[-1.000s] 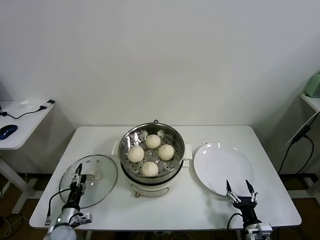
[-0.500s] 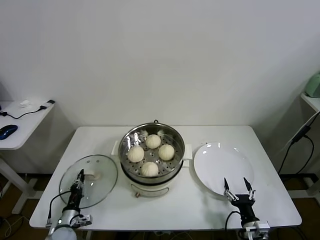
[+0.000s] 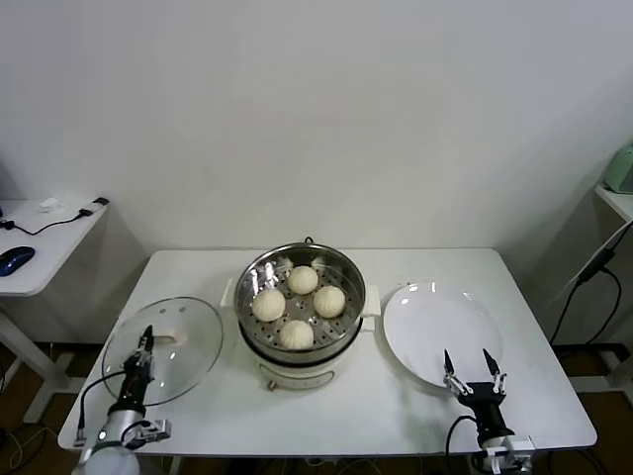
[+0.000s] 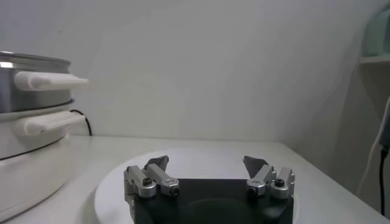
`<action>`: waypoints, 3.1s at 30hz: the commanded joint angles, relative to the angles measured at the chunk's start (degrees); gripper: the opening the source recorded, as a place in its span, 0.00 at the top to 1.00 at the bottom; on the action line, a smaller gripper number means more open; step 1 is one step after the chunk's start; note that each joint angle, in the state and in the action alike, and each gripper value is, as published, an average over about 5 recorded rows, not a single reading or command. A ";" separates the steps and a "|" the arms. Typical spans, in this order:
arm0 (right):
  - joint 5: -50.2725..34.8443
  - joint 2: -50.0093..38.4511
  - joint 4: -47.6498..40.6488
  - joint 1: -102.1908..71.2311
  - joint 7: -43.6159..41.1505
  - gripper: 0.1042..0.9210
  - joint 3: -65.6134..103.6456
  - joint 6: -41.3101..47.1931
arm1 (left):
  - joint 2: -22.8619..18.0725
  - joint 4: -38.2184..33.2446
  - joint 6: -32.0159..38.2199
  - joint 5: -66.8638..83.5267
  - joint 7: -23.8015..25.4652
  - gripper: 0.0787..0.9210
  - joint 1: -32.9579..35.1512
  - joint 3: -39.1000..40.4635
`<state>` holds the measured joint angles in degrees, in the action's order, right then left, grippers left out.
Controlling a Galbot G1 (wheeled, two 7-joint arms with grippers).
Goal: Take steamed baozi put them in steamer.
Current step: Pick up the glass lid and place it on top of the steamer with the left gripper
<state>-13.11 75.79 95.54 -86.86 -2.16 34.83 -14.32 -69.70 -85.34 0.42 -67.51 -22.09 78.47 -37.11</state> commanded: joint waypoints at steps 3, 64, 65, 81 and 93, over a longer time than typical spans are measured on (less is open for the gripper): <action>2.55 0.12 0.80 -0.05 1.03 0.12 0.04 1.69 | 2.86 -15.49 -2.77 4.10 4.49 0.94 5.33 -3.10; 5.84 1.25 -0.62 -2.16 5.25 0.12 0.33 -5.49 | -14.82 -20.93 -42.31 -24.48 35.22 0.94 -17.25 42.63; 5.86 1.25 -0.67 -2.11 5.27 0.12 0.35 -5.59 | -14.78 -20.71 -42.26 -24.44 34.95 0.94 -17.25 42.44; 7.09 1.86 -1.69 -1.53 5.62 0.12 0.38 -7.96 | -14.77 -18.11 -42.02 -23.98 32.96 0.94 -16.96 41.25; 7.36 1.89 -1.60 -1.26 4.78 0.12 0.18 -7.29 | -13.99 -20.58 -41.43 -23.44 34.18 0.78 -16.81 41.68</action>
<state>-5.77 77.68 93.73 -88.12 2.93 35.05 -21.81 -83.60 -105.34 -40.98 -90.91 11.86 61.70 4.73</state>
